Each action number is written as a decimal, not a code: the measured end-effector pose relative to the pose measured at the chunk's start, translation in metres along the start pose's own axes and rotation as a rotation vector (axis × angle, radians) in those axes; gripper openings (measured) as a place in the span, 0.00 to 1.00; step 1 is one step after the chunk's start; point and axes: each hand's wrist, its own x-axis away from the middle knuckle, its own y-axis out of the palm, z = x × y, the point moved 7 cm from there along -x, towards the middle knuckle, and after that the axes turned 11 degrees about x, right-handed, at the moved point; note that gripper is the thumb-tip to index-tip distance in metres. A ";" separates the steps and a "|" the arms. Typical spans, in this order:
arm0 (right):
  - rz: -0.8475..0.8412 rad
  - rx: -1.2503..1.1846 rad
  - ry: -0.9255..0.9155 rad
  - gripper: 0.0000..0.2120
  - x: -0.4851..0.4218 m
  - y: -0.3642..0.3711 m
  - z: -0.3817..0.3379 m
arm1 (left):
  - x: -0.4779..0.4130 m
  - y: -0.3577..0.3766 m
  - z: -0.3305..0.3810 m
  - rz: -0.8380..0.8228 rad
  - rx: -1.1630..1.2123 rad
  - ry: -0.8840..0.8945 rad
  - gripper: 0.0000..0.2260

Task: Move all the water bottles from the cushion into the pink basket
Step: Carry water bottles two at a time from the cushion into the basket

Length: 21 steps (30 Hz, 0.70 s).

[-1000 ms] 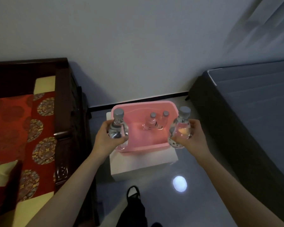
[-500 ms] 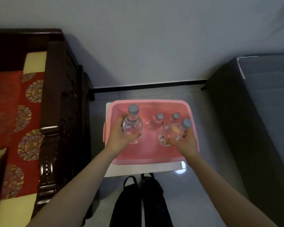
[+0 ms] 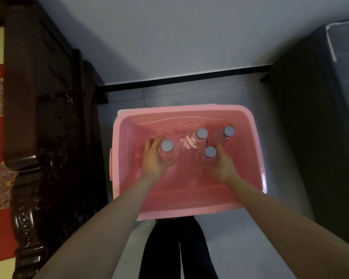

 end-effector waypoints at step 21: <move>0.089 0.112 -0.049 0.26 0.009 -0.032 -0.012 | -0.034 0.021 0.029 -0.118 -0.085 0.092 0.33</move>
